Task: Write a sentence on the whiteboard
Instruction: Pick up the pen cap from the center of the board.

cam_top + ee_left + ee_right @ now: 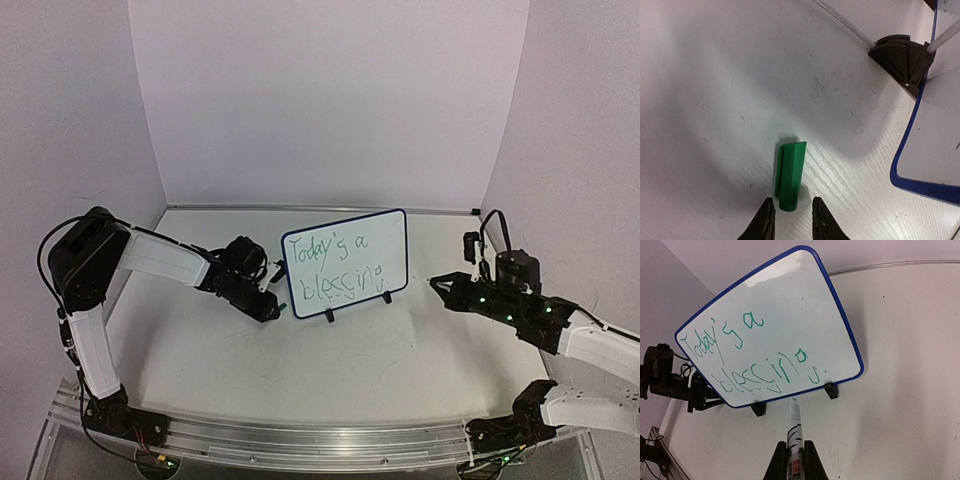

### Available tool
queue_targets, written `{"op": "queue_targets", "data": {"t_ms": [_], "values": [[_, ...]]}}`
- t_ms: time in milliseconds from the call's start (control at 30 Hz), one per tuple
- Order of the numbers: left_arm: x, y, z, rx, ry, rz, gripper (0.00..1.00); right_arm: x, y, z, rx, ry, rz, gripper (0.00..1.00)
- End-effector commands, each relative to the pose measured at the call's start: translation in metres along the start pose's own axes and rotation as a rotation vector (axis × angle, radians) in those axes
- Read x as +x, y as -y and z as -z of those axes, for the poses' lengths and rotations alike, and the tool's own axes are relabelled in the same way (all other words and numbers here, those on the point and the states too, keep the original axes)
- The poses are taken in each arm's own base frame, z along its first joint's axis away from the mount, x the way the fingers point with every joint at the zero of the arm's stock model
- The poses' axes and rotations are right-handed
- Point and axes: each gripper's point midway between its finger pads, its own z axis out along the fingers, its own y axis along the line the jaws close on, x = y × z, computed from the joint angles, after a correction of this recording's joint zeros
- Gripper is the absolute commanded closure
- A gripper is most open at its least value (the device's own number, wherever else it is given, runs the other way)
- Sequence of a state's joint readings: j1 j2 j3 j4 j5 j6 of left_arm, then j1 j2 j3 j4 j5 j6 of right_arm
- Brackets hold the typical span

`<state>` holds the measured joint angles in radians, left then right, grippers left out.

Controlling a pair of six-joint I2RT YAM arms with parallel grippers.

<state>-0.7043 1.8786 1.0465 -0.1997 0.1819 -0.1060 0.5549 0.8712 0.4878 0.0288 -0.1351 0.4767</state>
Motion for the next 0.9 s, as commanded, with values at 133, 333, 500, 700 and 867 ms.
{"op": "queue_targets", "data": {"t_ms": [133,333,500,700,867], "values": [[-0.007,-0.006,-0.002,-0.084,0.023,-0.044,0.81,-0.005,0.003,0.004,0.017,0.028,-0.007,1.0],[-0.005,-0.007,-0.002,-0.092,0.027,-0.03,0.93,-0.003,0.006,0.005,0.026,0.027,-0.011,1.0],[0.004,-0.007,0.006,-0.089,0.042,0.002,0.97,-0.002,0.006,0.007,0.027,0.031,-0.011,1.0],[0.022,-0.008,0.024,-0.106,0.041,0.096,0.98,-0.003,0.006,0.008,0.025,0.034,-0.01,1.0],[0.045,-0.005,0.045,-0.14,0.025,0.221,0.98,-0.003,0.003,0.008,0.014,0.028,-0.007,1.0]]}}
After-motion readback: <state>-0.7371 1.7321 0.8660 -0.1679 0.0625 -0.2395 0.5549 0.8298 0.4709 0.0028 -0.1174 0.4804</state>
